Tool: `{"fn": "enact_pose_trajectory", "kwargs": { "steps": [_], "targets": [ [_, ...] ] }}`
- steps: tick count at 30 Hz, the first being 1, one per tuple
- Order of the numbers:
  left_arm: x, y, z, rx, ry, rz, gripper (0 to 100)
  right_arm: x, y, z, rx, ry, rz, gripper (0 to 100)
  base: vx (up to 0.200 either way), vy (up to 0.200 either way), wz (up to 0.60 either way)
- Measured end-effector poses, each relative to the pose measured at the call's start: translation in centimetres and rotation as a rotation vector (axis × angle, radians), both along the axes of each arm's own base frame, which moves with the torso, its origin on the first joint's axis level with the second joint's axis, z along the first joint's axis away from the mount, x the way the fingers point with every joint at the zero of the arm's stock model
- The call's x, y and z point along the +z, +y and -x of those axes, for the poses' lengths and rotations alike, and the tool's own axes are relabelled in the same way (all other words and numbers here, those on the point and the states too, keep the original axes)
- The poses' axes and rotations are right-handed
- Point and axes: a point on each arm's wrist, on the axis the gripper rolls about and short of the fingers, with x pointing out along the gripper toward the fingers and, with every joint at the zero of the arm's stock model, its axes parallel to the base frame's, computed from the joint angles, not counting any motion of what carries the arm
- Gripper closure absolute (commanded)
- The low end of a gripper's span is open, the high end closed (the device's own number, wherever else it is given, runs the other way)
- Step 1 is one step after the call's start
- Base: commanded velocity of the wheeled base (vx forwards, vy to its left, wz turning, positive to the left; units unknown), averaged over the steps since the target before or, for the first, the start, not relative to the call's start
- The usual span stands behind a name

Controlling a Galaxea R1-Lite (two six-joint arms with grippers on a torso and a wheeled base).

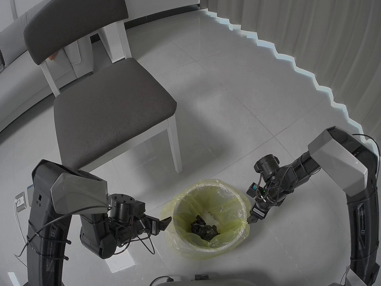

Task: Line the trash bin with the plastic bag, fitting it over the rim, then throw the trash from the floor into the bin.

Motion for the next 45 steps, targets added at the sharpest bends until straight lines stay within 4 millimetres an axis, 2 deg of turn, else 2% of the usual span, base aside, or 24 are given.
{"fn": "enact_pose_trajectory", "kwargs": {
  "steps": [4, 9, 14, 20, 24, 27, 33, 40, 45],
  "targets": [
    [0.8, 0.4, 0.3, 0.008, -0.01, 0.004, 0, -0.3, 0.6, -0.7, 0.007, 0.025, 0.014, 0, 0.0, 0.0, 0.0],
    [2.1, 0.8, 0.6, 0.016, -0.031, 0.013, 0, -0.6, 0.3, -1.7, -0.022, 0.024, 0.054, 0, 0.0, 0.0, 0.0],
    [2.9, 1.0, 0.9, 0.017, -0.048, 0.024, 0, -0.6, -1.2, -1.6, -0.056, 0.038, 0.071, 0, 0.0, 0.0, 0.0],
    [4.0, 1.2, 1.1, 0.02, -0.105, 0.05, 0, 1.2, -3.7, -1.0, -0.113, 0.031, 0.087, 0, 0.0, 0.0, 0.0],
    [5.3, 1.7, 1.3, 0.028, -0.144, 0.07, 0, 4.1, -5.8, -0.3, -0.164, -0.011, 0.075, 0, 0.0, 0.0, 0.0],
    [7.0, 2.2, 1.6, 0.04, -0.185, 0.088, 0, 7.1, -7.1, 0.6, -0.2, -0.067, 0.055, 0, 0.0, 0.0, 0.0],
    [11.2, 3.4, 3.2, 0.056, -0.284, 0.129, 0, 14.2, -8.9, 4.3, -0.29, -0.236, -0.054, 0, 0.0, 0.0, 0.0],
    [16.3, 5.0, 6.7, 0.073, -0.417, 0.179, 0, 21.8, -9.2, 10.7, -0.4, -0.518, -0.273, 0, 0.0, 0.0, 0.0],
    [19.4, 6.4, 9.8, 0.092, -0.498, 0.207, 0, 24.9, -9.7, 16.6, -0.438, -0.685, -0.421, 0, 0.0, 0.0, 0.0]
  ]
}}
